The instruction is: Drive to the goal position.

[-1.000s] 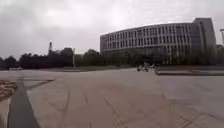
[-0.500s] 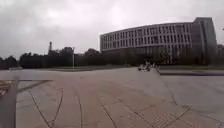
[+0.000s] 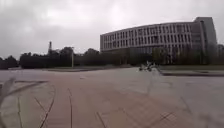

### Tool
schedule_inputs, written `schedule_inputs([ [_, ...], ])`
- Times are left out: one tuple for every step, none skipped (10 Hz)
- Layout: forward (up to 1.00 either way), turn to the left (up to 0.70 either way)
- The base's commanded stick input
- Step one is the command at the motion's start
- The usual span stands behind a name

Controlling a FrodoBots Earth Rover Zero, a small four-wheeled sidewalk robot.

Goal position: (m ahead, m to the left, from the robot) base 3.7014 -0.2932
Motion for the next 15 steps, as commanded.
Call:
schedule_inputs([
  [0.7,0.0],
  [0.7,0.0],
  [0.7,0.0],
  [0.7,0.0],
  [0.7,0.0],
  [0.7,0.0],
  [0.7,0.0],
  [0.7,0.0],
  [0.7,0.0],
  [0.7,0.0],
  [0.7,0.0],
  [0.7,0.0],
  [0.7,0.0],
  [0.7,0.0],
  [0.7,0.0],
])
